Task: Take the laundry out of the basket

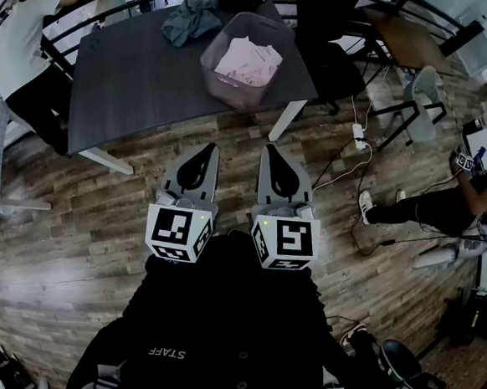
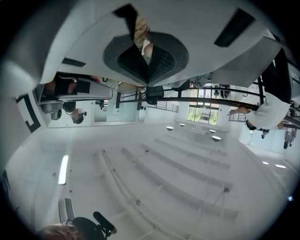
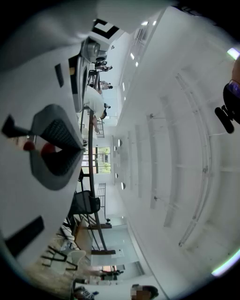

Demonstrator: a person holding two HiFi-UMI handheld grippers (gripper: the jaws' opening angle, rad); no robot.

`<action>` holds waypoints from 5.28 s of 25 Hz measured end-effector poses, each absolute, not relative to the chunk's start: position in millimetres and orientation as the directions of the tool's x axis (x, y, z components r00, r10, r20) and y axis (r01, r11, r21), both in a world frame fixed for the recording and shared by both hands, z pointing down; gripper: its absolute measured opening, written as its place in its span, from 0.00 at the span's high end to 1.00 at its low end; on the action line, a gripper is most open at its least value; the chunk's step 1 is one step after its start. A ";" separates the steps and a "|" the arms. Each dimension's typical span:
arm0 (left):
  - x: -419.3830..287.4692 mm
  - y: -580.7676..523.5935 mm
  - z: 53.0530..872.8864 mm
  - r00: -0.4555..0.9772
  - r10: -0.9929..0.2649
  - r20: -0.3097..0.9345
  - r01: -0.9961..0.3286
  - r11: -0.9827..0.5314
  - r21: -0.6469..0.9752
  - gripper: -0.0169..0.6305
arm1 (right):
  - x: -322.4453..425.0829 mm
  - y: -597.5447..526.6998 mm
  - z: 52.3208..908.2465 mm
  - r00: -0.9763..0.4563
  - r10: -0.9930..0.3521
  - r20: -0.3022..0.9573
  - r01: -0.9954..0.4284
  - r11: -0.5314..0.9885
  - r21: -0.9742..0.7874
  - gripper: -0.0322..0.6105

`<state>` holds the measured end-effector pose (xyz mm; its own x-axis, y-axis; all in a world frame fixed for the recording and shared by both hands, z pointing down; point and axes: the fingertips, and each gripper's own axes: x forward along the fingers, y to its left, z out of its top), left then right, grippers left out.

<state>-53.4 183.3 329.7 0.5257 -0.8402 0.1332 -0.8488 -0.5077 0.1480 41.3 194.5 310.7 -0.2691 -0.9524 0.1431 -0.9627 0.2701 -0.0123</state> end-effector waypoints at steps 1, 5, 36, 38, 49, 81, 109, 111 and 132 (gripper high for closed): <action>-51.7 182.1 329.5 0.525 -0.841 0.132 -0.849 -0.508 0.145 0.97 | 42.1 193.1 310.9 -0.271 -0.952 0.142 -0.962 0.272 -0.010 0.93; -45.7 179.7 330.3 0.526 -0.840 0.131 -0.849 -0.509 0.140 0.97 | 46.7 190.2 312.4 -0.269 -0.953 0.140 -0.963 0.270 -0.008 0.93; -36.0 141.3 389.8 0.464 -0.849 0.254 -0.885 -0.428 0.184 0.97 | 63.7 148.5 376.6 -0.334 -0.904 0.266 -0.942 0.314 -0.118 0.93; -34.8 120.7 389.8 0.473 -0.846 0.247 -0.880 -0.437 0.188 0.97 | 64.7 128.8 378.5 -0.326 -0.905 0.272 -0.945 0.307 -0.111 0.93; -46.7 7.2 379.5 0.493 -0.841 0.222 -0.868 -0.457 0.196 0.97 | 58.1 14.7 378.9 -0.284 -0.909 0.304 -0.959 0.268 -0.096 0.93; -30.0 -99.2 458.6 0.425 -0.772 0.472 -0.904 -0.341 0.256 0.97 | 78.2 -95.7 464.2 -0.322 -0.779 0.538 -0.945 0.230 -0.233 0.92; 9.7 -140.4 537.9 0.454 -0.571 0.684 -0.890 -0.316 0.328 0.97 | 99.3 -168.3 604.0 -0.268 -0.545 0.794 -0.960 0.081 -0.268 0.42; 12.7 -140.0 542.0 0.456 -0.559 0.692 -0.889 -0.315 0.331 0.97 | 104.2 -169.2 614.6 -0.245 -0.524 0.815 -0.966 0.057 -0.253 0.38; 8.4 -131.9 554.5 0.459 -0.531 0.712 -0.888 -0.289 0.357 0.97 | 115.1 -158.3 704.1 -0.210 -0.313 0.926 -0.965 -0.089 -0.249 0.16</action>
<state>8.4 -131.9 554.5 0.4589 -0.5311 0.7123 -0.8883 -0.2894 0.3565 115.1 -158.3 704.1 -0.2101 -0.3129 0.9262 -0.9645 -0.0885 -0.2487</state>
